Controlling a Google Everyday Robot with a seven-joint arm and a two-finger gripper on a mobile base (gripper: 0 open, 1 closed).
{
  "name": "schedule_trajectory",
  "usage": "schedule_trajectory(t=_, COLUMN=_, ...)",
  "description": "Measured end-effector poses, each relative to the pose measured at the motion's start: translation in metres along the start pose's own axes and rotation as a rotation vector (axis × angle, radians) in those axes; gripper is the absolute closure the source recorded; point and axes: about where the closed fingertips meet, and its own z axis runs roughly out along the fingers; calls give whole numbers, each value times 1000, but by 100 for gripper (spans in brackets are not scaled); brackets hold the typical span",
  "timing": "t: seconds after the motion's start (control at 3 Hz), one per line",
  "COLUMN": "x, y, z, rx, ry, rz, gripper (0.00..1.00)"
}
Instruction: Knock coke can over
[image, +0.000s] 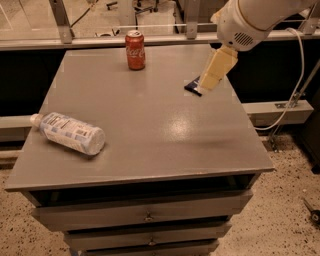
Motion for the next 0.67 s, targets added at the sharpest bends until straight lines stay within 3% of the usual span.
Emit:
schedule_trajectory(t=0.33, x=-12, y=-7, z=23, rx=-10, ry=-77, rz=70, gripper=0)
schedule_trajectory(t=0.67, x=-42, y=-29, z=74, rx=-32, ry=-226, rz=185, gripper=0)
